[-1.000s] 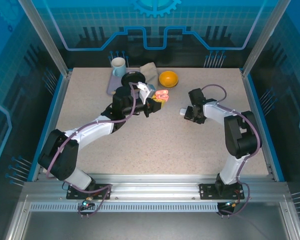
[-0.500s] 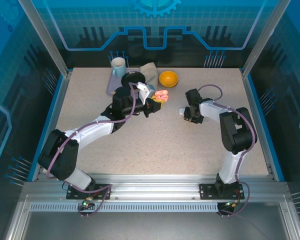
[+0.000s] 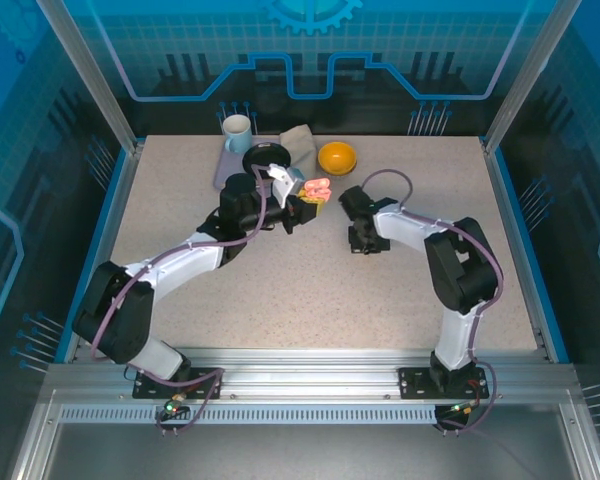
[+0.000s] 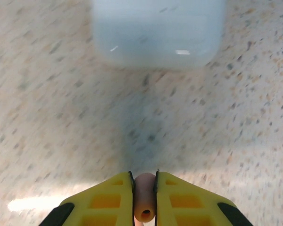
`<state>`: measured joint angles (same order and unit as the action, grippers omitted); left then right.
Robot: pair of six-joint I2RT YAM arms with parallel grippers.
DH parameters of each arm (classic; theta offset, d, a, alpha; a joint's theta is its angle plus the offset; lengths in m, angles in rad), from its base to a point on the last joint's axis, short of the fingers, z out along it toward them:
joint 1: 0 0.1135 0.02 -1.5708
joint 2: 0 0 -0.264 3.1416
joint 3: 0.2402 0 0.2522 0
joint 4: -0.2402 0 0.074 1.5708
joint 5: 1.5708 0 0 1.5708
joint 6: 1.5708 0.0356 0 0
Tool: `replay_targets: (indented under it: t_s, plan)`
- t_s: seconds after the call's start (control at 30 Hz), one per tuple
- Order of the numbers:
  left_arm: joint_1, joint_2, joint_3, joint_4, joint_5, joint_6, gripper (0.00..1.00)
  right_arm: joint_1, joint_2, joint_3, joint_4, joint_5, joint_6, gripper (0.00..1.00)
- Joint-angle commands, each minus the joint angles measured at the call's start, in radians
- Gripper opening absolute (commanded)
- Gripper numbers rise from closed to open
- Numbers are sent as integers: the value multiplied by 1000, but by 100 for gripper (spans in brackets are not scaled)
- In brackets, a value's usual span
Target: Insert the wireless bluetooth earbuds into the charging case
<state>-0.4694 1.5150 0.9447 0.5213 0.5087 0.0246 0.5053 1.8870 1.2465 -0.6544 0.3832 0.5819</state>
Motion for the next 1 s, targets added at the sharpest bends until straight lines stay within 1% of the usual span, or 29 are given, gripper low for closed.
replay_targets:
  t_s: [0.0, 0.1, 0.2, 0.37, 0.47, 0.57, 0.63, 0.7, 0.87, 0.97]
  plan:
    - [29, -60, -21, 18, -14, -5, 0, 84, 11, 55, -179, 156, 5, 14]
    - [60, -88, -42, 27, -15, -21, 0, 154, 56, 99, -268, 231, 49, 15]
    - [83, -118, -63, 31, -19, -28, 0, 212, 134, 164, -352, 262, 96, 21]
    - [114, -169, -100, 41, -27, -40, 0, 295, 254, 286, -431, 247, 134, 28]
    - [131, -196, -120, 43, -30, -45, 0, 346, 264, 339, -442, 231, 138, 33]
    - [145, -219, -138, 45, -30, -48, 0, 382, 236, 372, -437, 211, 136, 40]
    - [153, -229, -147, 43, -29, -50, 0, 395, 192, 366, -415, 202, 139, 47]
    - [158, -237, -155, 45, -30, -52, 0, 392, 146, 354, -393, 183, 148, 50]
    - [167, -249, -173, 51, -28, -60, 0, 345, 61, 292, -373, 162, 186, 50]
    - [170, -256, -180, 49, -25, -61, 0, 294, 21, 232, -317, 102, 175, 50]
